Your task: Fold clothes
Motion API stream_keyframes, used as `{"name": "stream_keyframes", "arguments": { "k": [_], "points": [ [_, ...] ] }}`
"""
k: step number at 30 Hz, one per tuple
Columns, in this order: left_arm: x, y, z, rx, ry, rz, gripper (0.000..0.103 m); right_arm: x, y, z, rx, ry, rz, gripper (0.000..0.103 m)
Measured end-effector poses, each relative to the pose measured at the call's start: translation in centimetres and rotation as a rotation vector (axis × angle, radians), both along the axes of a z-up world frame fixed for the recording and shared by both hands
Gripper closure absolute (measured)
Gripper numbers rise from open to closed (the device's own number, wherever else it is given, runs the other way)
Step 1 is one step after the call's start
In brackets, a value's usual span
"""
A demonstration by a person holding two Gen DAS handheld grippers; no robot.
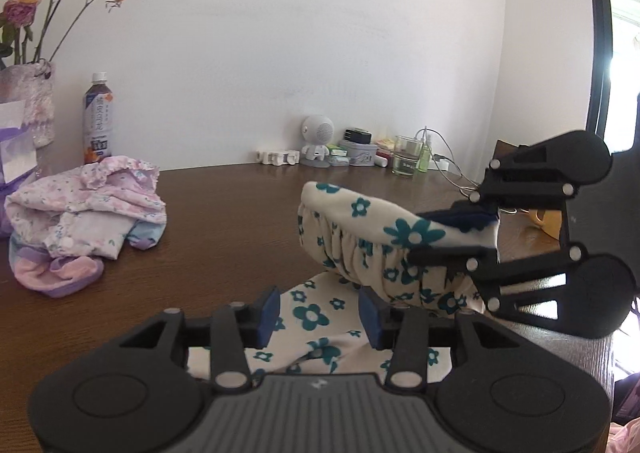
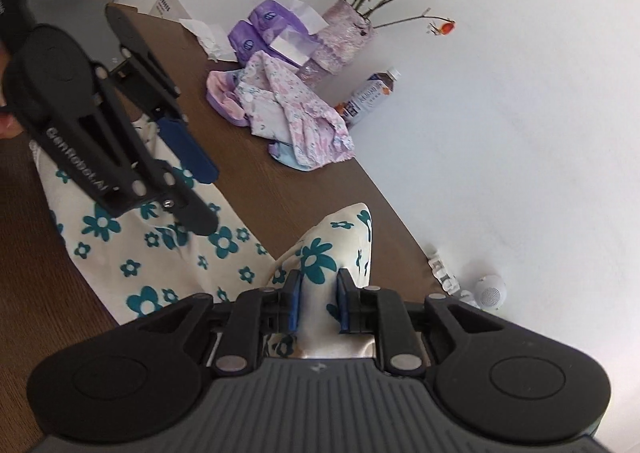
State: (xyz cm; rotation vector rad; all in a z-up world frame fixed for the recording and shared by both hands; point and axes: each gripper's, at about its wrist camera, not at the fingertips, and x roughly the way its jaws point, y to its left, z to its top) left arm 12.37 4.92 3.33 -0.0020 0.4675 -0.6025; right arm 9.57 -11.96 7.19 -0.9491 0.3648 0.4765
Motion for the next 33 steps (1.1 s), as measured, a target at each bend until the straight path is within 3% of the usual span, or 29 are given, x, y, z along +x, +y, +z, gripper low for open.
{"name": "stream_keyframes", "arguments": {
  "k": [10, 14, 17, 20, 24, 27, 30, 33],
  "points": [
    [0.7, 1.5, -0.2, 0.000, 0.012, 0.047, 0.059, -1.3, 3.3, -3.8, -0.025, 0.026, 0.074, 0.083],
    [0.9, 1.4, -0.5, 0.009, 0.020, 0.052, 0.059, -1.4, 3.7, -4.6, -0.006, 0.045, 0.087, 0.076],
    [1.0, 1.4, -0.7, 0.014, 0.027, 0.056, 0.059, -1.6, 3.1, -4.3, 0.056, 0.063, 0.088, 0.069],
    [1.2, 1.5, -0.9, 0.016, 0.035, 0.064, 0.059, -1.8, 2.5, -4.0, 0.120, 0.081, 0.089, 0.069],
    [1.4, 1.7, -1.0, 0.008, 0.041, 0.075, 0.059, -1.7, -0.5, -1.4, 0.357, 0.134, 0.033, 0.069],
    [1.4, 1.7, -1.0, 0.003, 0.042, 0.077, 0.059, -0.9, -2.8, -0.3, 0.471, 0.165, -0.032, 0.069],
    [1.5, 1.8, -1.0, -0.005, 0.044, 0.084, 0.059, -0.3, -4.0, -0.7, 0.518, 0.216, -0.060, 0.070],
    [1.6, 1.9, -1.1, -0.018, 0.052, 0.090, 0.059, 0.0, -3.6, -1.9, 0.521, 0.267, -0.054, 0.077]
  ]
}}
